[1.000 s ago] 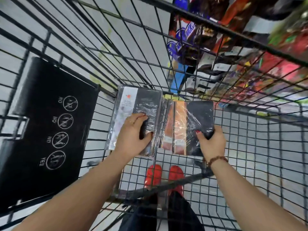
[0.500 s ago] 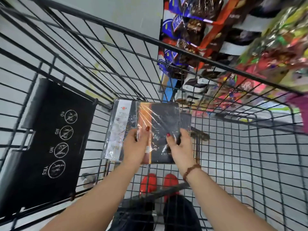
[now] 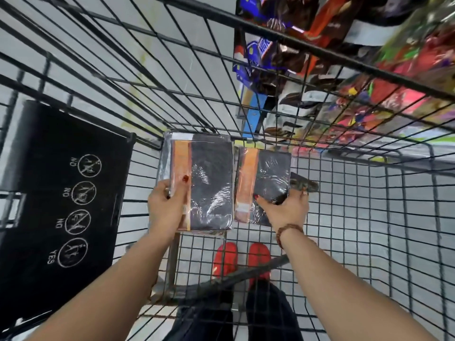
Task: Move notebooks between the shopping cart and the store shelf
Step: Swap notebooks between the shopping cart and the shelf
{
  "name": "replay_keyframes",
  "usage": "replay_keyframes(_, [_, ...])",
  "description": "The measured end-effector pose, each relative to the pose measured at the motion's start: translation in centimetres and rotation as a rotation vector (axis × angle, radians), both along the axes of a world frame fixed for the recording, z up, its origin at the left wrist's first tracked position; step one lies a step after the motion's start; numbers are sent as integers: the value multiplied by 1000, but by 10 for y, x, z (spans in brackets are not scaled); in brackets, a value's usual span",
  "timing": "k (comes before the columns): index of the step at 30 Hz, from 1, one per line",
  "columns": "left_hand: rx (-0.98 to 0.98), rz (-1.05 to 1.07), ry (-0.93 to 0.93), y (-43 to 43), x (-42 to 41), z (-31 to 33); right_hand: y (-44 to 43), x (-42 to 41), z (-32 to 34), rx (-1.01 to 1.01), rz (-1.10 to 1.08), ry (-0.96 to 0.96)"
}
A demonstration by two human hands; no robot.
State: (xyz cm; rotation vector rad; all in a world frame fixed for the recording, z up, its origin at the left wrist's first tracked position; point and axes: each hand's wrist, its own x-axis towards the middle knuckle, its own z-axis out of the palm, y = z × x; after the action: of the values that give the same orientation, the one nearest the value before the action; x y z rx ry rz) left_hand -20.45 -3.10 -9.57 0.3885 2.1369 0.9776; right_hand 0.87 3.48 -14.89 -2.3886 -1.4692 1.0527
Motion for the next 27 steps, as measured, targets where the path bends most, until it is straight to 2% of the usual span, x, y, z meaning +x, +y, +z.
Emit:
replay_keyframes(5, [-27,-38,4,0,-3,-4,1,-3,-4,12,-16,-29])
replay_keyframes(10, [-48,-40,19,1,-2,0,-11,-5,5,94,-85,122])
replay_keyframes(14, [-55,-6,1,-5,1,8,-17,8,25,111,-78,155])
replay_keyframes(18, [-68,-15,-8,-17,8,34,-17,29,61,133,-69,147])
replay_keyframes(22, [-49,-64,-65,-28,16,72,-27,55,108,169,-140,241])
replay_keyframes(27, [52,-142,-31,-33,31,130,-50,85,180,270,-256,402])
